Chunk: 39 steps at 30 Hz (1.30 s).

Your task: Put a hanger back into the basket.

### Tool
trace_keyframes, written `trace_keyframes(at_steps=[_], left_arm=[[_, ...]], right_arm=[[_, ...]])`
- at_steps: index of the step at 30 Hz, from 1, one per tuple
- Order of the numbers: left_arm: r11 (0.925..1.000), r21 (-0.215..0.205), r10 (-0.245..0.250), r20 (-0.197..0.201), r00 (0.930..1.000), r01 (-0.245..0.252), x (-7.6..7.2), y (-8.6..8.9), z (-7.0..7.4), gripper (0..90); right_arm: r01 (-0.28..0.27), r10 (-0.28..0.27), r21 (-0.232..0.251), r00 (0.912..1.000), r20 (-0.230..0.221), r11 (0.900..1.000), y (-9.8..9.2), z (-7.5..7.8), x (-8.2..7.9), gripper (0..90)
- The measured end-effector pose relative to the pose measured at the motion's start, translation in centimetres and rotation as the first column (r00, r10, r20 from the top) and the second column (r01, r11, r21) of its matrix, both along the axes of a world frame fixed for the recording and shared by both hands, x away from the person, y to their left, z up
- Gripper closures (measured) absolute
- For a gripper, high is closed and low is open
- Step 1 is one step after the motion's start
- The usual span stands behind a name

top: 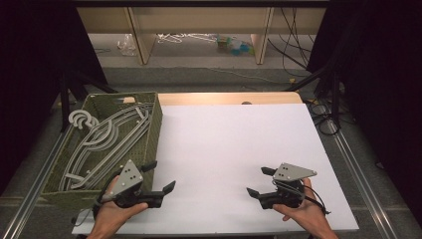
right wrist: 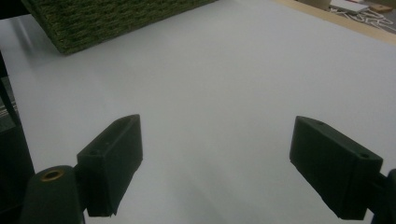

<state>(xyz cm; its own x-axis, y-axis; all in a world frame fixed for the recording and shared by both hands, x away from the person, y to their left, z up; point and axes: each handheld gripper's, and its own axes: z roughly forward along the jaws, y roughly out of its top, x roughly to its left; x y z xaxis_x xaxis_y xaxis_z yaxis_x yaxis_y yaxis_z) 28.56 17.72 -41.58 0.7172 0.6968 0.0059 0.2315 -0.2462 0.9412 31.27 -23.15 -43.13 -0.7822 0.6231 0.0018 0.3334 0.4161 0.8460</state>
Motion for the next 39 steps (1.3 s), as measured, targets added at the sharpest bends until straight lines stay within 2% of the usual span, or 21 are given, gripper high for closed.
trace_keyframes(at_steps=[3, 4, 5, 7, 9, 12, 14, 16, 17, 19, 21, 22, 26, 28, 34, 36, 39], left_arm=[[0.9999, -0.015, -0.003, -0.007, 1.0000, 0.003, -0.5, -0.8, -1.0, 16.3], [0.9998, -0.019, 0.000, -0.021, 0.9998, 0.000, -0.7, -1.0, -1.2, 15.6], [0.9999, -0.013, 0.006, -0.023, 0.9997, -0.006, -0.9, -1.1, -1.4, 16.0], [1.0000, -0.004, 0.006, -0.020, 0.9998, -0.006, -1.1, -1.3, -1.4, 15.9], [0.9999, -0.003, -0.012, -0.015, 0.9998, 0.012, -1.3, -1.5, -1.4, 15.9], [0.9994, -0.025, -0.025, -0.027, 0.9993, 0.024, -1.8, -2.1, -1.4, 15.9], [0.9990, -0.021, -0.040, -0.026, 0.9989, 0.039, -2.0, -2.4, -1.5, 15.9], [0.9986, -0.016, -0.050, -0.013, 0.9987, 0.050, -1.9, -2.5, -1.6, 15.9], [0.9989, -0.014, -0.044, -0.025, 0.9987, 0.044, -1.9, -2.4, -1.6, 15.9], [0.9988, -0.037, -0.033, -0.041, 0.9986, 0.031, -1.7, -2.3, -1.8, 15.9], [0.9991, -0.028, -0.033, -0.036, 0.9988, 0.032, -1.7, -2.1, -1.7, 15.9], [0.9990, -0.034, -0.031, -0.040, 0.9987, 0.029, -1.7, -2.1, -1.7, 15.9], [0.9979, -0.060, -0.029, -0.052, 0.9982, 0.026, -1.6, -2.0, -1.7, 15.9], [0.9989, -0.041, -0.023, -0.029, 0.9993, 0.022, -1.4, -1.8, -1.7, 16.0], [0.9977, -0.067, -0.006, -0.049, 0.9988, 0.003, -1.4, -1.7, -1.8, 16.0], [0.9985, -0.053, -0.012, -0.032, 0.9994, 0.010, -1.3, -1.6, -1.7, 16.0], [0.9983, -0.058, -0.001, -0.046, 0.9989, -0.002, -1.4, -1.7, -1.8, 16.0]], right_arm=[[-0.006, 0.006, 0.016, 1.0000, 0.006, 1.000, 0.1, 0.1, -0.5, 17.8], [-0.006, 0.006, 0.023, 0.9999, 0.013, 1.000, 0.2, 0.0, -0.6, 17.8], [-0.004, 0.004, 0.023, 0.9999, 0.015, 1.000, 0.1, 0.1, -0.9, 17.7], [-0.004, 0.004, 0.026, 1.0000, 0.005, 1.000, 0.2, 0.1, -1.1, 17.7], [-0.008, 0.008, 0.023, 0.9999, 0.014, 1.000, 0.2, 0.1, -1.6, 17.6], [-0.002, 0.001, 0.037, 1.0000, 0.009, 0.999, 0.0, 0.1, -2.1, 17.4], [0.002, -0.003, 0.040, 0.9999, 0.015, 0.999, -0.1, 0.0, -2.3, 17.4], [0.009, -0.009, 0.042, 0.9998, 0.016, 0.999, -0.2, 0.0, -2.5, 17.4], [0.007, -0.008, 0.046, 0.9998, 0.016, 0.999, -0.3, 0.0, -2.7, 17.4], [0.007, -0.007, 0.050, 0.9999, 0.008, 0.999, -0.3, 0.0, -2.9, 17.5], [0.006, -0.006, 0.057, 0.9999, 0.014, 0.998, -0.4, 0.0, -3.0, 17.5], [-0.001, 0.001, 0.061, 1.0000, 0.001, 0.998, -0.4, 0.0, -3.0, 17.5], [0.001, 0.000, 0.065, 1.0000, -0.003, 0.998, -0.4, -0.1, -3.1, 17.5], [0.008, -0.008, 0.063, 1.0000, -0.001, 0.998, -0.4, -0.2, -3.2, 17.5], [0.003, -0.003, 0.061, 1.0000, -0.003, 0.998, -0.2, -0.2, -3.2, 17.5], [-0.009, 0.010, 0.066, 0.9999, -0.008, 0.998, -0.2, -0.2, -3.1, 17.5], [0.001, -0.001, 0.062, 1.0000, 0.002, 0.998, -0.2, -0.3, -3.2, 17.5]])
